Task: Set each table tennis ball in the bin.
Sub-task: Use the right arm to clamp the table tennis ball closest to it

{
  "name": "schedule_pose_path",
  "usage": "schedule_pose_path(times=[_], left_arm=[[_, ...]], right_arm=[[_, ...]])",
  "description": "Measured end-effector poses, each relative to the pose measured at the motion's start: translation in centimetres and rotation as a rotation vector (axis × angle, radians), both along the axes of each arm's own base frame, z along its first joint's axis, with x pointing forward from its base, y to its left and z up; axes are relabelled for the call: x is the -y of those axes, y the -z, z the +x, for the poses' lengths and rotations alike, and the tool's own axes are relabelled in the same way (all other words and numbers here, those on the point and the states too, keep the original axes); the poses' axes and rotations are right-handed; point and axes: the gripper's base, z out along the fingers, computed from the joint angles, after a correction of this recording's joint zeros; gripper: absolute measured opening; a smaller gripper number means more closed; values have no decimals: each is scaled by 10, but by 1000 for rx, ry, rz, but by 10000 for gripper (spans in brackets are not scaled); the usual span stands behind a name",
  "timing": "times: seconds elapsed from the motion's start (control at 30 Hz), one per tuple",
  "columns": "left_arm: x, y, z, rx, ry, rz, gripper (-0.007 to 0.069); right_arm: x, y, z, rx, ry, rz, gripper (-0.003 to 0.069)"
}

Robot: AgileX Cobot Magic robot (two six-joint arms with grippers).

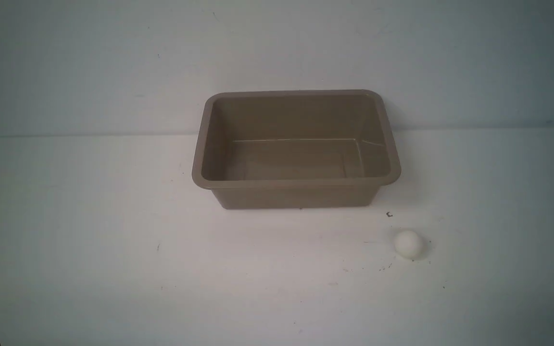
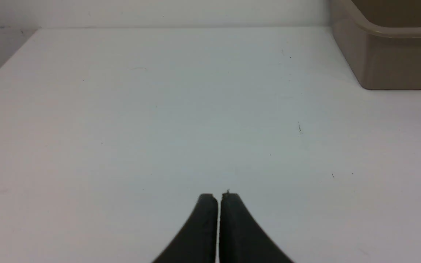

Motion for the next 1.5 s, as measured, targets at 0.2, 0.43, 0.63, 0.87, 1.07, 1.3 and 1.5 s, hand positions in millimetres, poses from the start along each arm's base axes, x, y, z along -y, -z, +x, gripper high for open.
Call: schedule_pose_path(times=[0.2,0.43,0.63,0.87,1.07,1.3,1.5], left_arm=[[0,0,0,0,0,0,-4],[0,0,0,0,0,0,-4],[0,0,0,0,0,0,-4],[0,0,0,0,0,0,-4],[0,0,0,0,1,0,-4],[0,0,0,0,1,0,-4],[0,0,0,0,1,0,-4]], right_arm=[[0,0,0,0,0,0,-18],[0,0,0,0,0,0,-18],[0,0,0,0,0,0,-18],[0,0,0,0,0,0,-18],[0,0,0,0,0,-1,-18],[4,-1,0,-6,9,-157,-18],[9,-2,-1,-31,22,-327,-18]])
